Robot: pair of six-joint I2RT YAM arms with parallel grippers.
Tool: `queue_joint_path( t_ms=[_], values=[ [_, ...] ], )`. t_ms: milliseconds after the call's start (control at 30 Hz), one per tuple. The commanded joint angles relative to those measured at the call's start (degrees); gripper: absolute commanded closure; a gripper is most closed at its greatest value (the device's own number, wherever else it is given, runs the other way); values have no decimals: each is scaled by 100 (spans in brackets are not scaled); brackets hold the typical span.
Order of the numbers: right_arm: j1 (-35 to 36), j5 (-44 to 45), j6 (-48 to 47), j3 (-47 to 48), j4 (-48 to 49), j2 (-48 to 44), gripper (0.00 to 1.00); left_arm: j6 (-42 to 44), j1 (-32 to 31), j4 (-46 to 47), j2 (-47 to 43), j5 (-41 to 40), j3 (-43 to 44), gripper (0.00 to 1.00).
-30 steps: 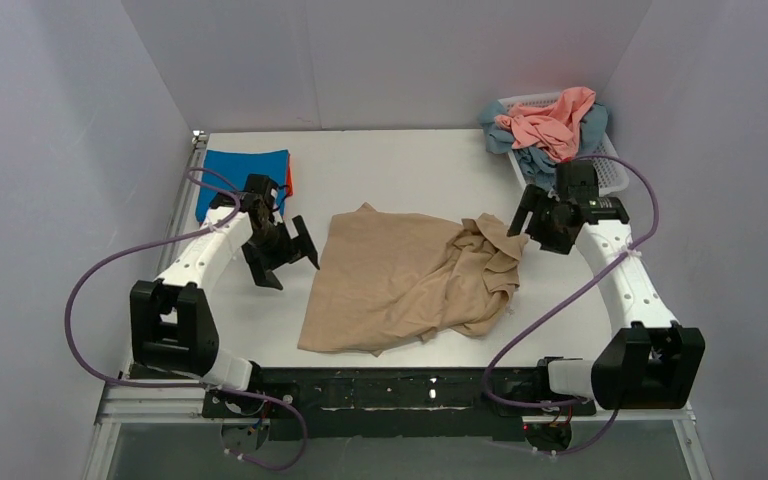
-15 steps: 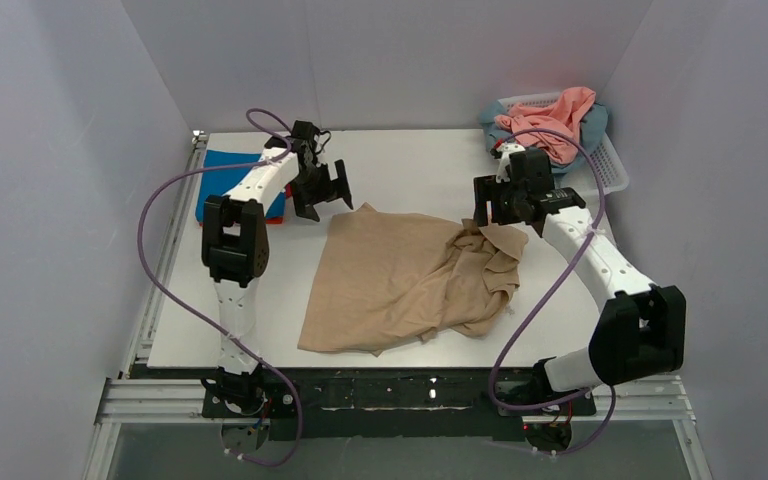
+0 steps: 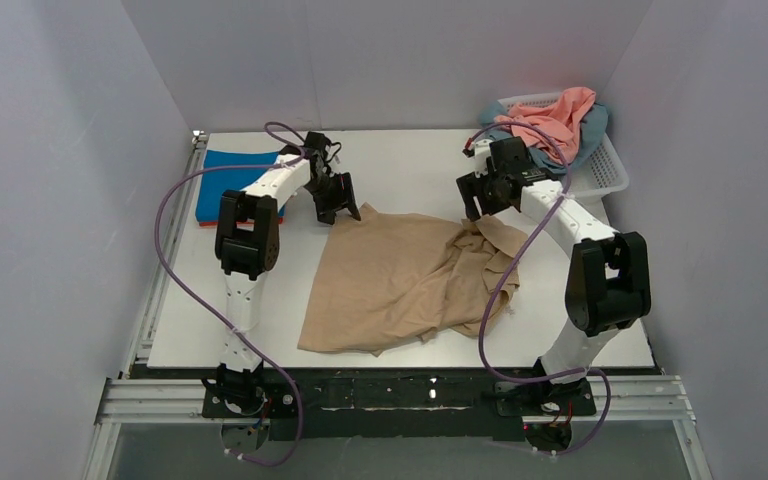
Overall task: Fold and stack the t-shirts
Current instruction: Flatten out the tshirt
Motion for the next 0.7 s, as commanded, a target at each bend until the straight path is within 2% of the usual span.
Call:
queue_joint_path(
  t_ms=[0,100,200,300,533,667],
  values=[
    [47,-261,-285,333,-255,178,23,-176,-273,-329,-102,317,-446,59],
    [95,-418,-371,442,-548,360,24,-244,-289,-375,-61,364,-444,100],
    [210,-478,-487,477,-808,495,25,-245,-285,-334,-243,330,-661,100],
    [333,-508,-516,423,-859,472,25,-229,-289,-296,-672,-89,-1071,100],
    [484,345,-530,246,-777,526,26,-281,-284,377,-2125,-646,-2890,100],
    [495,803,-480,377,-920,811,31,-227,-286,449,-2442,-710,-3255,100]
  ],
)
